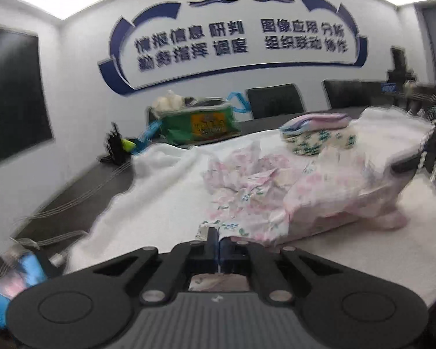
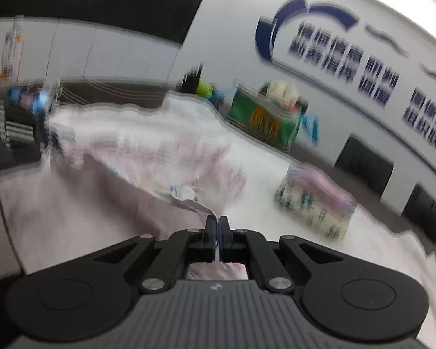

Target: Fold clothes

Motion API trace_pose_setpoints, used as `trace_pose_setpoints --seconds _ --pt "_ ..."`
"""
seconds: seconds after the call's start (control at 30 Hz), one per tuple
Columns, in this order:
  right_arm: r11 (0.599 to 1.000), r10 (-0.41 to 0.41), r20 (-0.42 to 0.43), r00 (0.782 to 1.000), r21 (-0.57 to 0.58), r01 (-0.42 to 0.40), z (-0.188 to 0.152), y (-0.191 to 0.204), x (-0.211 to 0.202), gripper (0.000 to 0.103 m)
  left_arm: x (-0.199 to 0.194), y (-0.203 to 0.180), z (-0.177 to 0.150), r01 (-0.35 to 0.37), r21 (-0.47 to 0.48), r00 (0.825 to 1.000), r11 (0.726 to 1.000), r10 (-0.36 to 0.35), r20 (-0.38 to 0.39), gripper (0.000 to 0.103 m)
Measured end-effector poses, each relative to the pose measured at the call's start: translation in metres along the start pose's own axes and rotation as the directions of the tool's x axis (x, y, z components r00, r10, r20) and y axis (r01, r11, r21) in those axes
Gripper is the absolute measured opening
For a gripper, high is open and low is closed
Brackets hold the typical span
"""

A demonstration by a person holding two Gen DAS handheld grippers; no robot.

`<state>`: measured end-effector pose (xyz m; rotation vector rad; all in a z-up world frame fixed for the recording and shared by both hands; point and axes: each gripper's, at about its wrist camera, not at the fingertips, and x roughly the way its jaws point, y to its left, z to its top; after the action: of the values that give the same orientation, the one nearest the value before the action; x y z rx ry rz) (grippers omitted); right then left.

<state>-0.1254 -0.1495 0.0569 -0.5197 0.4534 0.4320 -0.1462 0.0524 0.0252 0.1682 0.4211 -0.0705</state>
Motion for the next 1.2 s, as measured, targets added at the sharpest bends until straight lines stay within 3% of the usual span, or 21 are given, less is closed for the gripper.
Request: trace_pose_setpoints --seconds 0.03,0.1,0.23,0.33,0.47,0.6,0.67,0.73,0.87,1.0,1.03,1.1,1.2 --pt "1.0 -0.004 -0.024 1.0 -0.011 0.003 -0.003 0.003 0.004 0.001 0.0 0.009 0.006 0.058 -0.037 0.998 0.998 -0.058 -0.003 0.0" --pt "0.999 -0.025 -0.045 0.999 -0.026 0.023 -0.003 0.005 0.009 0.001 -0.002 0.024 0.029 0.109 -0.029 0.994 0.994 -0.108 0.032 0.0" --pt "0.985 -0.136 0.131 0.982 -0.09 0.149 0.057 -0.012 -0.024 0.001 -0.032 0.06 0.113 0.125 0.059 0.977 0.99 -0.133 0.169 0.0" --pt "0.955 -0.198 0.339 0.92 -0.143 0.258 0.125 -0.029 -0.079 0.001 -0.085 0.092 0.191 0.082 0.15 0.957 0.985 -0.12 0.265 0.0" --pt "0.947 -0.182 0.504 0.844 -0.143 0.289 0.202 -0.052 -0.154 0.001 -0.154 0.119 0.269 0.019 0.189 0.943 0.982 -0.08 0.323 0.0" --pt "0.938 -0.186 0.584 0.79 -0.134 0.32 0.242 -0.065 -0.189 0.001 -0.187 0.116 0.302 -0.053 0.216 0.931 0.975 -0.03 0.364 0.0" --pt "0.94 -0.184 0.592 0.785 -0.129 0.317 0.252 -0.072 -0.187 0.001 -0.191 0.114 0.31 -0.085 0.225 0.927 0.971 -0.006 0.374 0.0" --pt "0.948 -0.175 0.581 0.795 -0.12 0.296 0.26 -0.08 -0.173 0.001 -0.171 0.114 0.315 -0.1 0.223 0.934 0.97 0.014 0.357 0.0" --pt "0.958 -0.171 0.505 0.846 -0.117 0.263 0.271 -0.089 -0.106 0.001 -0.109 0.115 0.321 -0.148 0.239 0.95 0.96 0.07 0.306 0.0" --pt "0.956 -0.21 0.371 0.905 -0.116 0.269 0.288 -0.097 0.0 0.001 -0.003 0.114 0.316 -0.201 0.283 0.968 0.938 0.147 0.202 0.0" --pt "0.95 -0.23 0.343 0.911 -0.123 0.286 0.293 -0.098 0.026 0.001 0.012 0.114 0.317 -0.21 0.289 0.966 0.934 0.153 0.208 0.0" --pt "0.933 -0.286 0.321 0.903 -0.123 0.339 0.304 -0.1 0.067 0.001 0.04 0.114 0.32 -0.228 0.301 0.961 0.926 0.164 0.224 0.0" --pt "0.911 -0.359 0.413 0.837 -0.037 0.41 0.33 -0.115 0.058 0.001 0.005 0.111 0.354 -0.298 0.272 0.913 0.915 0.19 0.361 0.0"
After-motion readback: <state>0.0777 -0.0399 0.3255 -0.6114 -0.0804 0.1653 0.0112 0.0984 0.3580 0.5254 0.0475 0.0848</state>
